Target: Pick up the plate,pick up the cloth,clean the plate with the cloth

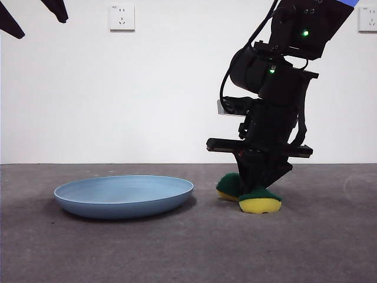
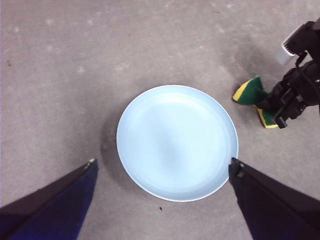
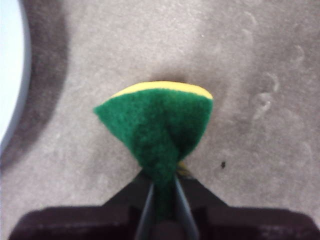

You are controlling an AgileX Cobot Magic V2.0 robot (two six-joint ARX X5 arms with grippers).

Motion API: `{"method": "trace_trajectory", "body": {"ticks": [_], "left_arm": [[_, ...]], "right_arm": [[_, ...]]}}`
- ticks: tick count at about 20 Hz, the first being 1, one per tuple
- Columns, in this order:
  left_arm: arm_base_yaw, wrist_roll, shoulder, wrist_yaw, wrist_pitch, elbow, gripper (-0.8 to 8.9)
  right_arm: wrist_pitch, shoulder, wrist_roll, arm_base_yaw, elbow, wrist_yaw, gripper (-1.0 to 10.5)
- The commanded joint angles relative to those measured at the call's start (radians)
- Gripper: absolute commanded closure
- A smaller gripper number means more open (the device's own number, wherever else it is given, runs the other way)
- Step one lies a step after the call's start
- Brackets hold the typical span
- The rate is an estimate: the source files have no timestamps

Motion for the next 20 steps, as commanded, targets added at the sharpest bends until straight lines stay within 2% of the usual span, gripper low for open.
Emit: {"method": "trace_trajectory", "body": {"ticks": [1, 3, 4, 10, 15, 16, 18, 19, 20], "left_arm": [[-0.006, -0.006, 0.001, -0.004, 0.004, -0.005, 3.77], [-0.009, -0.005, 0.001, -0.005, 0.005, -0.005, 3.77], [-0.009, -0.004, 0.002, -0.007, 0.006, -0.005, 3.77], [-0.009, -0.001, 0.004, -0.007, 0.006, -0.005, 3.77], [-0.009, 0.025, 0.025, -0.010, 0.037, -0.005, 3.78], [-0.009, 0.034, 0.039, -0.010, 0.047, -0.005, 3.84], [-0.009, 0.075, 0.059, -0.008, 0.049, -0.005, 5.88], [-0.009, 0.094, 0.067, -0.005, 0.050, -0.005, 7.57], [-0.009, 0.103, 0.072, -0.006, 0.050, -0.005, 8.31]], "right_arm": [[-0.009, 0.004, 0.006, 0.002, -0.007, -0.001, 7.0], [-0.010, 0.002, 0.006, 0.002, -0.007, -0.001, 4.0], [-0.010, 0.002, 0.006, 0.002, -0.007, 0.003, 3.5], [-0.010, -0.016, 0.006, 0.002, -0.006, 0.003, 3.5], [-0.042, -0.168, 0.017, 0.003, -0.005, -0.001, 3.5], [-0.069, -0.220, 0.028, 0.003, -0.005, -0.002, 4.2], [-0.120, -0.299, 0.035, 0.007, -0.005, -0.002, 7.1], [-0.141, -0.336, 0.035, 0.007, -0.005, -0.001, 8.9], [-0.156, -0.368, 0.034, 0.007, -0.005, -0.001, 9.7]]}}
